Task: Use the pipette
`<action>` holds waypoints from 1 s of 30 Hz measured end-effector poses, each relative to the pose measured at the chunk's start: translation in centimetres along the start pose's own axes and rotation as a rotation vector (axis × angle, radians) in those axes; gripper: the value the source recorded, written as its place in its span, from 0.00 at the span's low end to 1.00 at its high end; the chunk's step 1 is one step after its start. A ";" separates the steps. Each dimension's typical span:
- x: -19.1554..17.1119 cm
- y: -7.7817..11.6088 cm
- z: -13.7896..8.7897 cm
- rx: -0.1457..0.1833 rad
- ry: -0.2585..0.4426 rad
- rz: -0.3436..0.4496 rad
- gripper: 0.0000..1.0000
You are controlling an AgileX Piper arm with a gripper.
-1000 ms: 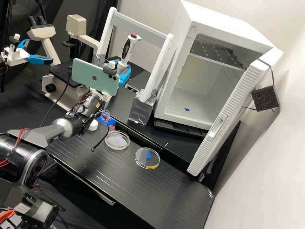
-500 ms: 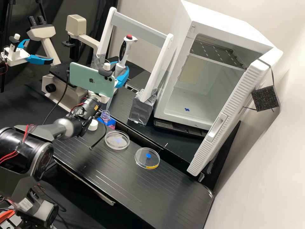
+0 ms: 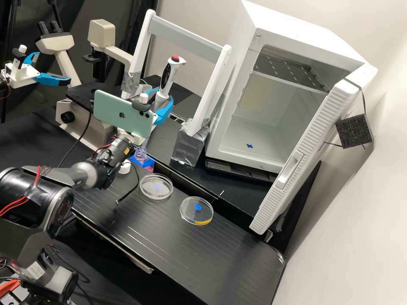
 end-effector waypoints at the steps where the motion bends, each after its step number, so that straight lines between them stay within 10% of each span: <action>1: -0.1 -0.2 0.2 0.003 -0.005 -0.002 0.00; 30: -1.6 -4.6 1.1 -0.078 -0.092 -0.040 0.00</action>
